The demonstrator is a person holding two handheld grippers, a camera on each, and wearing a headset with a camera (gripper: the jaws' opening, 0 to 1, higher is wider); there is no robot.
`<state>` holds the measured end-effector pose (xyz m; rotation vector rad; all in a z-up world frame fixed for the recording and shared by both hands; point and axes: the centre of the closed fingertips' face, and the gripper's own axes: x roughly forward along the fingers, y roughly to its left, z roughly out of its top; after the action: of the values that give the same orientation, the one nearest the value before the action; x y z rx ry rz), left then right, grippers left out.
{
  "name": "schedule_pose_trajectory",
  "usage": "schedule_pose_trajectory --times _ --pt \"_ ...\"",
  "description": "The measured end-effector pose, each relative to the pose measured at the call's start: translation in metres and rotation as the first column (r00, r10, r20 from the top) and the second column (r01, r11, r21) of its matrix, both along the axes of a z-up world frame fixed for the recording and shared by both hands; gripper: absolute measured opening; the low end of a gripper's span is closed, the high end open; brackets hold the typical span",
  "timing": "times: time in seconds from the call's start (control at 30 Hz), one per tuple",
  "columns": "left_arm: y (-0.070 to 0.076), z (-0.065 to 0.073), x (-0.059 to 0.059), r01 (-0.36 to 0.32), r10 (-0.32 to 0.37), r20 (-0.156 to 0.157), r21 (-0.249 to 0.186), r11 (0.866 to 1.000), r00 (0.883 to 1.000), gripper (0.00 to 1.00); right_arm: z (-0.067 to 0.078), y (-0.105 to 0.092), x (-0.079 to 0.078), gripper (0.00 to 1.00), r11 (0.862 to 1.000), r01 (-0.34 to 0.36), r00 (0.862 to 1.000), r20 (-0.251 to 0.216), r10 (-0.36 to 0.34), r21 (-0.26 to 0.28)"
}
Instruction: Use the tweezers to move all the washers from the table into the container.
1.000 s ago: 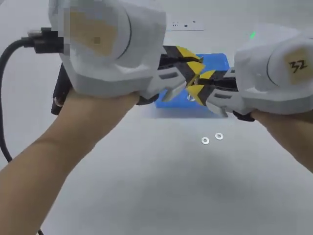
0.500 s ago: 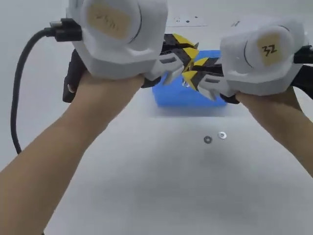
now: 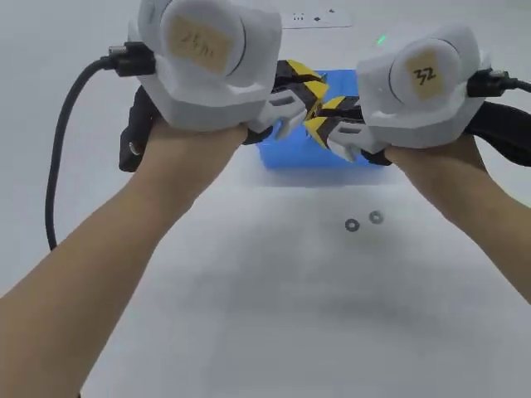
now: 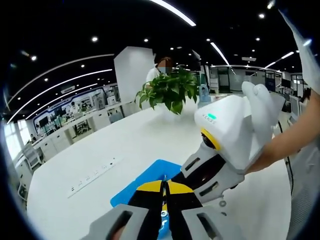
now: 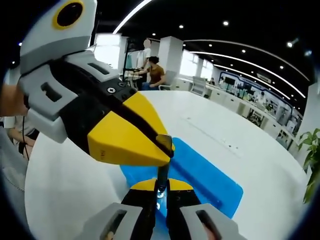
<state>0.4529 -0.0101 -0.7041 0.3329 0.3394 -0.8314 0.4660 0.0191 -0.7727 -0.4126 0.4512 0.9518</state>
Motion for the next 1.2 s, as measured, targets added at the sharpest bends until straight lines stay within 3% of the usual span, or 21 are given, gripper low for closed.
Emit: schedule_pose_trajectory --times 0.07,0.2,0.3,0.43,0.53,0.73,0.77,0.87,1.03,1.13,1.2 --pt "0.000 0.003 -0.003 0.006 -0.006 0.005 0.000 1.000 1.000 0.00 0.004 -0.001 -0.002 0.02 1.000 0.002 1.000 -0.001 -0.002 0.009" --pt "-0.003 0.023 -0.016 0.026 -0.026 0.023 -0.012 1.000 0.999 0.00 0.022 -0.005 -0.010 0.03 0.999 0.010 1.000 0.024 -0.011 0.032" --pt "-0.005 0.034 -0.024 0.066 -0.065 0.047 -0.009 0.998 0.997 0.00 0.039 -0.009 -0.020 0.04 0.998 0.003 0.999 0.041 -0.006 0.065" --pt "-0.012 0.047 -0.041 0.143 -0.143 0.055 0.004 0.990 0.988 0.00 0.053 -0.015 -0.034 0.05 0.996 -0.025 0.998 0.059 0.020 0.084" --pt "-0.017 0.047 -0.058 0.226 -0.228 0.038 0.040 0.973 0.973 0.00 0.051 -0.018 -0.049 0.06 0.993 -0.042 0.999 0.013 0.040 0.113" --pt "-0.028 0.036 -0.082 0.339 -0.340 -0.007 0.089 0.937 0.941 0.00 0.039 -0.027 -0.069 0.08 0.995 -0.070 0.998 0.011 0.069 0.071" --pt "-0.029 0.034 -0.083 0.348 -0.348 -0.013 0.094 0.933 0.937 0.00 0.037 -0.028 -0.072 0.08 0.995 -0.069 0.998 0.006 0.069 0.073" --pt "-0.033 0.024 -0.092 0.407 -0.405 -0.043 0.111 0.907 0.913 0.00 0.028 -0.029 -0.084 0.07 0.996 -0.064 0.997 -0.031 0.066 0.070" --pt "-0.036 0.012 -0.100 0.445 -0.438 -0.087 0.102 0.890 0.895 0.00 0.015 -0.032 -0.098 0.07 0.997 -0.058 0.996 -0.064 0.061 0.049" --pt "-0.037 0.003 -0.104 0.470 -0.459 -0.125 0.078 0.879 0.879 0.00 0.005 -0.034 -0.104 0.07 0.998 -0.053 0.992 -0.116 0.058 0.047" --pt "-0.038 -0.003 -0.102 0.468 -0.457 -0.134 0.061 0.882 0.879 0.00 -0.001 -0.036 -0.104 0.07 0.998 -0.049 0.991 -0.122 0.053 0.035"
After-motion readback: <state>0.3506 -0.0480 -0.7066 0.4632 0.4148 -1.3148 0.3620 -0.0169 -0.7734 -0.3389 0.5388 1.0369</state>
